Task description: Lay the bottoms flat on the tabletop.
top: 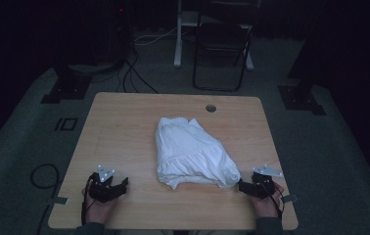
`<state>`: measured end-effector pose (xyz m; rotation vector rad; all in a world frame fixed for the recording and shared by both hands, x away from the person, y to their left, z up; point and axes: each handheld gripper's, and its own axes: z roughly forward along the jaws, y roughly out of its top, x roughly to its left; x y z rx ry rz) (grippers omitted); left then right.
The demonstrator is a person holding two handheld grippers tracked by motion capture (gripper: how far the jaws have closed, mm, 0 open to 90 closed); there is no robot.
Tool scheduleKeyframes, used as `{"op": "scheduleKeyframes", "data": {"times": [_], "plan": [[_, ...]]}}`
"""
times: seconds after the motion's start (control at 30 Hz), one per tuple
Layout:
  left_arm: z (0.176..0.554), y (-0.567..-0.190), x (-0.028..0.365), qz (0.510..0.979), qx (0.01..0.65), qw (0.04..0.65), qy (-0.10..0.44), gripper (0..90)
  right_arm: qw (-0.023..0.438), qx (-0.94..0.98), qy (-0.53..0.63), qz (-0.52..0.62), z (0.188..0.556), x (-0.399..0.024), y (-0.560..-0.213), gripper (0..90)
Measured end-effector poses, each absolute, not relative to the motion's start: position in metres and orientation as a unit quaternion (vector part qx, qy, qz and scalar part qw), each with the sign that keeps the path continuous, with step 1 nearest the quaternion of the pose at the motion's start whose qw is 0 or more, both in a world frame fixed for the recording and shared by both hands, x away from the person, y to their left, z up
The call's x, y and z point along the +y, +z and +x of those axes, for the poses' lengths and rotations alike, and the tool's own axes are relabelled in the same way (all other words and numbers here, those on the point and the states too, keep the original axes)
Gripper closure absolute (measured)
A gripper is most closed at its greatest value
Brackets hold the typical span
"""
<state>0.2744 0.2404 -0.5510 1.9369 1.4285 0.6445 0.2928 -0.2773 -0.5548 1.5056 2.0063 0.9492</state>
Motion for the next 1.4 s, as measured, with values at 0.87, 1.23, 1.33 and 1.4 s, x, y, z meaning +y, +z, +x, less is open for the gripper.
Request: {"op": "scheduleKeyframes", "data": {"times": [0.87,1.23,1.33,1.4], "plan": [[0.273,-0.549,0.237,0.737,0.541,0.330,0.234,41.0,0.224,0.729,0.357,0.539,0.291,-0.278,-0.554,33.7],[0.275,-0.527,0.215,0.760,0.496,0.348,0.236,43.8,0.236,0.730,0.344,0.541,0.287,-0.272,-0.551,43.5],[0.277,-0.521,0.208,0.766,0.484,0.351,0.236,43.9,0.240,0.732,0.343,0.537,0.286,-0.272,-0.550,44.1],[0.277,-0.516,0.202,0.769,0.477,0.355,0.237,43.9,0.245,0.733,0.348,0.531,0.284,-0.270,-0.547,44.5]]}}
